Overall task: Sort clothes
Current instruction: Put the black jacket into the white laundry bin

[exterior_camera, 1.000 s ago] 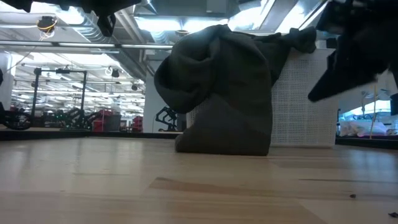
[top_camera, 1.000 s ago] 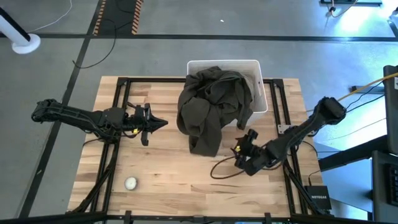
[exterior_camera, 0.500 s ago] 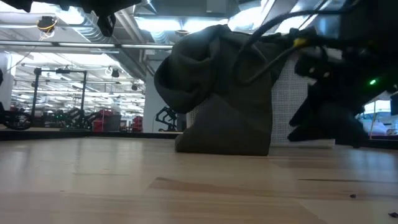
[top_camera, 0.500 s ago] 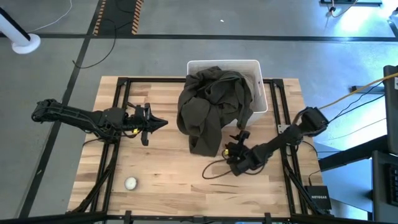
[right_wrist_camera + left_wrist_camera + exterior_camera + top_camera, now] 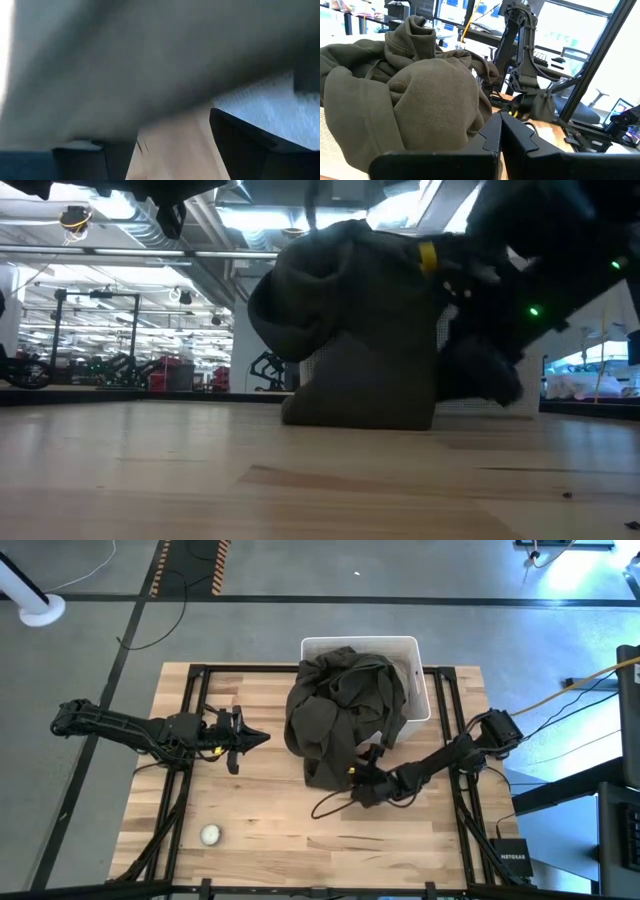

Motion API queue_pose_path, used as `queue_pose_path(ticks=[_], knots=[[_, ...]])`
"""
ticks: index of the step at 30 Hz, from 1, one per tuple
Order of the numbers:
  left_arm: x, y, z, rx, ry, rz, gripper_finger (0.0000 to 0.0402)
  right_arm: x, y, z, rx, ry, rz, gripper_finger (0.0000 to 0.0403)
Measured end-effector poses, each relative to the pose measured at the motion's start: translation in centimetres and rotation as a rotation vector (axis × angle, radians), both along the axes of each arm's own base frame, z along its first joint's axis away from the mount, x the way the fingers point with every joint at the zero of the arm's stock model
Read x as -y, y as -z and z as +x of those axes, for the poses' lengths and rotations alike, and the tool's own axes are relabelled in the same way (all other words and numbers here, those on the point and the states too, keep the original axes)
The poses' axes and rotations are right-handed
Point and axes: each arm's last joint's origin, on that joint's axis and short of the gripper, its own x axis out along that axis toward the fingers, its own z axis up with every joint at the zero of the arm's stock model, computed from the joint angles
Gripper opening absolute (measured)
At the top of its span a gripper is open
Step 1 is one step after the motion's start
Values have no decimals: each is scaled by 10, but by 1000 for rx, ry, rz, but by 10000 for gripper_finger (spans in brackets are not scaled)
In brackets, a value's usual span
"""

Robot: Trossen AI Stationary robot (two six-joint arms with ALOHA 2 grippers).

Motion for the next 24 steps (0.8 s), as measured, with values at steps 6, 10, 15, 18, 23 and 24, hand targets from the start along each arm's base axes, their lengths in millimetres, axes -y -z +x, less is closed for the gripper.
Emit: queue_pose_path(ticks=[6,10,15,18,23,24], knots=[[0,0,0,-1,0,2,0,-2,-22,25,72,-73,-62,259],[0,0,0,-1,0,3,0,-2,-42,42,100,-98,-95,259],[0,0,0,-1,0,3,0,-5,-70,63,159,-123,-118,259],[0,0,0,-2,0,4,0,0,-89,74,185,-156,-138,259],[0,0,0,-1,0,5,0,11,-132,89,288,-190,-151,259],[0,0,0,-3,0,6,0,14,-141,90,307,-192,-154,259]])
